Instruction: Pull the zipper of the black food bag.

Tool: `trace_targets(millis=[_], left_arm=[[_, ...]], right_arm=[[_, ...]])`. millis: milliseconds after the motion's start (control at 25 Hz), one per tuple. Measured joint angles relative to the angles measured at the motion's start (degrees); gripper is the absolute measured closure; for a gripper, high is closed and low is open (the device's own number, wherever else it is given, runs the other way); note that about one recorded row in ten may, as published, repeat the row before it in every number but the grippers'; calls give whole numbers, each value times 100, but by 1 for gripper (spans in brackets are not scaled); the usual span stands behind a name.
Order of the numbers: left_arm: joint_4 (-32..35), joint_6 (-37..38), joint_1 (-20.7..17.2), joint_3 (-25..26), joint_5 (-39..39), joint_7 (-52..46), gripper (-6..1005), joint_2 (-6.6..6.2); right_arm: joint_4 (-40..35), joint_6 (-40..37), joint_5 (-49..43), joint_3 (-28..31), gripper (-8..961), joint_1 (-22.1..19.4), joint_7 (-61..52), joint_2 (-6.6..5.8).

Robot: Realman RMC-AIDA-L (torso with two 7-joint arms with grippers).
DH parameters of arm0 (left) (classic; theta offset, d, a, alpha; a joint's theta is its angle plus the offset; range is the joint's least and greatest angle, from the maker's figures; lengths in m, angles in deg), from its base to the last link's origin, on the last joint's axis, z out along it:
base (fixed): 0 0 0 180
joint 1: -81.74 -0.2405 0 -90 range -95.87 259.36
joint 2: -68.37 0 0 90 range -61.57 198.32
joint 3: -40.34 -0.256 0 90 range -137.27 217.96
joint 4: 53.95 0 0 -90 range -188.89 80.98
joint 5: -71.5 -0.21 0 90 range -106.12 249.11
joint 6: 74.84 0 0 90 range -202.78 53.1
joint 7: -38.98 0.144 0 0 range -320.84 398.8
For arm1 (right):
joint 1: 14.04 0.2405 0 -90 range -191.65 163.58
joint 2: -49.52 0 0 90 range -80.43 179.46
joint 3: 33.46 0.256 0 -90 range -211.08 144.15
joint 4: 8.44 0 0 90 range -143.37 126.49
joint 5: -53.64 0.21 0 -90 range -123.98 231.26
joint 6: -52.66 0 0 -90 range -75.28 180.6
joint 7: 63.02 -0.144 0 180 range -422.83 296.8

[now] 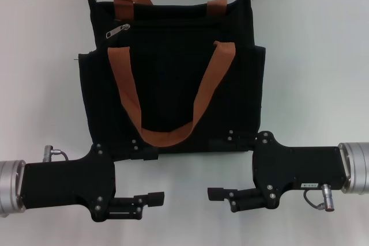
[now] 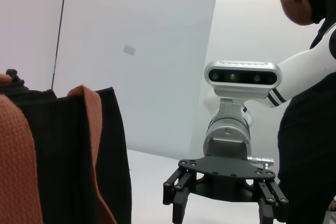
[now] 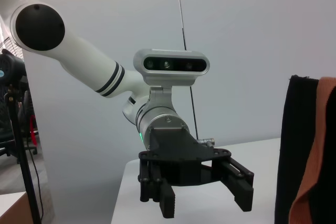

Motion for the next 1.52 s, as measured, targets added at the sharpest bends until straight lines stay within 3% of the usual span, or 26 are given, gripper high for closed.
trace_targets(millis=[720, 1040, 1120, 1360, 1520], left_arm=[[0, 150, 3, 110, 40, 0, 265, 39], [-4, 881, 70, 1334, 71, 226, 281, 280], [-86, 1013, 62, 1882, 252, 242, 285, 332], [-298, 890, -277, 2551, 1746, 380, 297, 324], [-285, 404, -355, 2769, 1878, 508, 305, 265]], right_arm=[[0, 10, 0, -10, 154, 0, 0, 0], [0, 41, 0, 22, 164, 11, 0, 0], [0, 43, 0, 26, 166, 14, 0, 0], [0, 45, 0, 26, 174, 15, 19, 0], [0, 50, 0, 25, 178, 13, 30, 0]])
